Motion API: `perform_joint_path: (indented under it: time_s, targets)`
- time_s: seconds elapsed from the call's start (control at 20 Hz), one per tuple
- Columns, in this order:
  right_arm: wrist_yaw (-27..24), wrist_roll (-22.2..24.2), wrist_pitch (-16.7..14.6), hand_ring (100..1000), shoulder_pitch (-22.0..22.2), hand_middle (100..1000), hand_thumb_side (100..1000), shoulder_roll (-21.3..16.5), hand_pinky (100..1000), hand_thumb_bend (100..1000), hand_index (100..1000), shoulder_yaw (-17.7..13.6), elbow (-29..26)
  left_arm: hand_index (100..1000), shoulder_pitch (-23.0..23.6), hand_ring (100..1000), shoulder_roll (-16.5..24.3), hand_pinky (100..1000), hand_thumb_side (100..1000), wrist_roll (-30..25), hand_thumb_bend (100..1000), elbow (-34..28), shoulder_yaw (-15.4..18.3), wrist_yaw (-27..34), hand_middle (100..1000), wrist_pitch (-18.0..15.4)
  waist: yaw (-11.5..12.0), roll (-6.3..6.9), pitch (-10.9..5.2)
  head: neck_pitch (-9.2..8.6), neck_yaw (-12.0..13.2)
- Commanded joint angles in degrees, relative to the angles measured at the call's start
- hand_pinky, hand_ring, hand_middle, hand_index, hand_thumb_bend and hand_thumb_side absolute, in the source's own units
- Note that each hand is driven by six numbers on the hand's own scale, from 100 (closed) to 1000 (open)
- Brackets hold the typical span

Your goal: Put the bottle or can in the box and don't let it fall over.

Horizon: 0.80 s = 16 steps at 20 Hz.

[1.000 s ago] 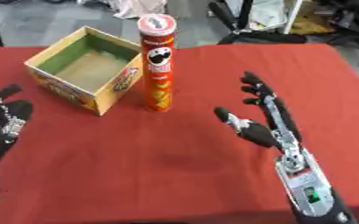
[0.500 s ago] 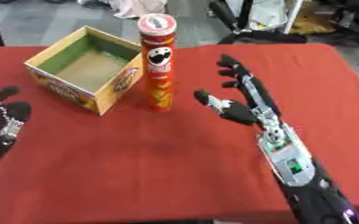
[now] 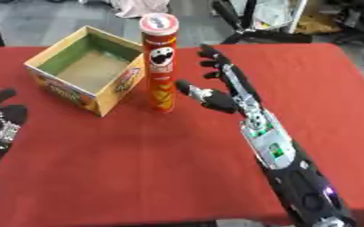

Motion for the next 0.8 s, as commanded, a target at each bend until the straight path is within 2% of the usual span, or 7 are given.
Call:
perform_joint_path:
  time_s: [0.05,0.8]
  targets:
    - [0.86,-0.27,-0.67,870,-2.15,882,608,0.75,763,666,984,-0.19,1.34,922,-0.73,789,0.11,792,791,-0.22,600,-0.70,-0.09,0.11,873,-0.06,0.19,0.24,-0.46,-0.50,-0.50]
    - [3.99,-2.80,-2.30,869,-8.27,879,605,5.08,762,667,985,-2.02,10.17,923,-1.21,789,-0.16,792,792,-0.56,598,-0.76,-0.40,0.31,873,-0.16,2.14,0.44,-0.27,-0.91,-2.07]
